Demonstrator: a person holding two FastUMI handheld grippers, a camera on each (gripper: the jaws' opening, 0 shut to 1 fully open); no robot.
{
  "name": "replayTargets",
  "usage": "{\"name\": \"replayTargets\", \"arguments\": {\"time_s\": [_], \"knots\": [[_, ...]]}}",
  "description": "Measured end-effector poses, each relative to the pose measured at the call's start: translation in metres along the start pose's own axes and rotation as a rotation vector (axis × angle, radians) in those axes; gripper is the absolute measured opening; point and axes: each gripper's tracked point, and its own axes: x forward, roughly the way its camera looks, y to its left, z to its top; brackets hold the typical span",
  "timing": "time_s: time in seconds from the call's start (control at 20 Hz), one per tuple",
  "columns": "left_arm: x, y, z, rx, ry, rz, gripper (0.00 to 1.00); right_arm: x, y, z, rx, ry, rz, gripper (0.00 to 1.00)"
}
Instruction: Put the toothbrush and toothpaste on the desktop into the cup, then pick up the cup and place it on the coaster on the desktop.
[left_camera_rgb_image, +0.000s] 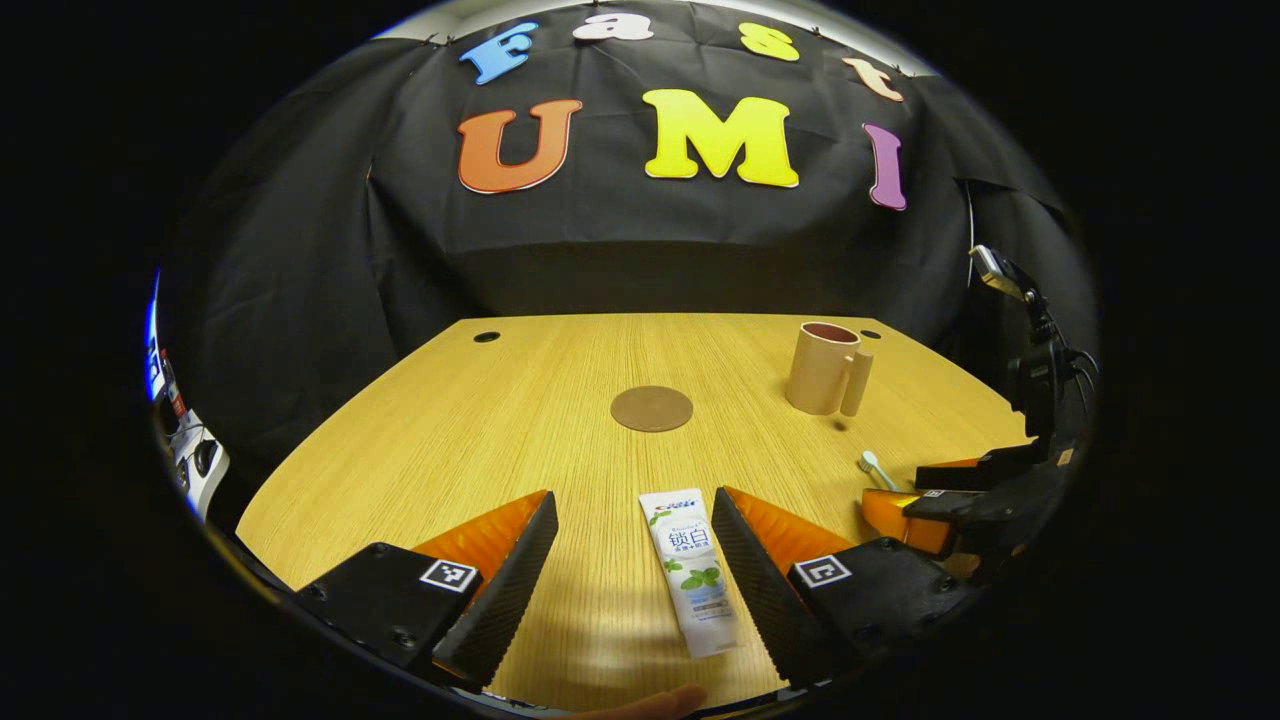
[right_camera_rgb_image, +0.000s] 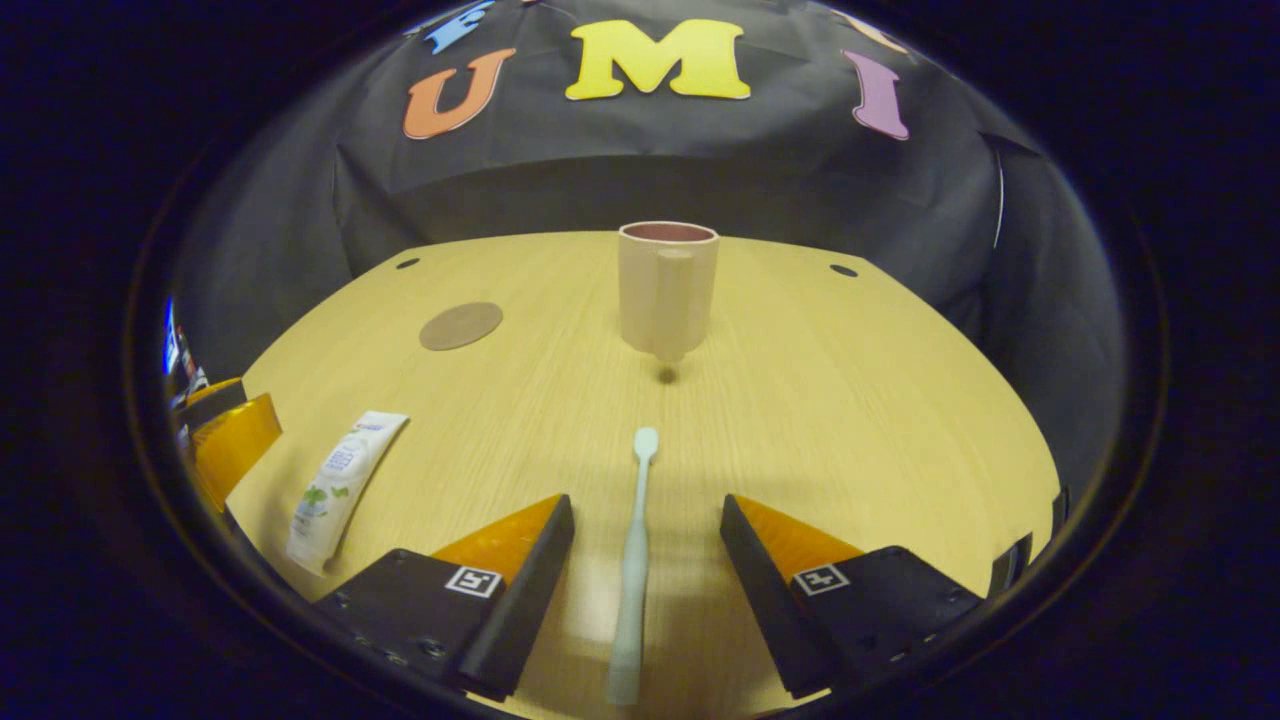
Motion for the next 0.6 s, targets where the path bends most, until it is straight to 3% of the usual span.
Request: {"name": "replayTargets", "arguments": {"time_s": [0.15, 0.3, 0.35, 0.4, 0.6], "knots": [[0.000, -0.004, -0.007, -0.009, 0.021, -0.012, 0.99, -0.001, 0.007, -0.003, -0.023, 0.002, 0.019, 0.87], [0.002, -0.009, -0.013, -0.009, 0.047, -0.015, 0.99, -0.003, 0.012, -0.005, -0.041, 0.011, 0.030, 0.33], [0.004, -0.009, -0.016, -0.010, 0.061, -0.010, 0.99, -0.003, 0.013, -0.007, -0.014, 0.022, 0.031, 0.29], [0.005, -0.011, -0.019, -0.020, 0.083, -0.011, 0.99, -0.004, 0.012, -0.008, -0.040, 0.033, 0.034, 0.08], [0.013, -0.027, -0.037, -0.066, 0.202, -0.059, 0.97, -0.010, 0.012, -0.008, 0.001, 0.036, 0.082, 0.08]]}}
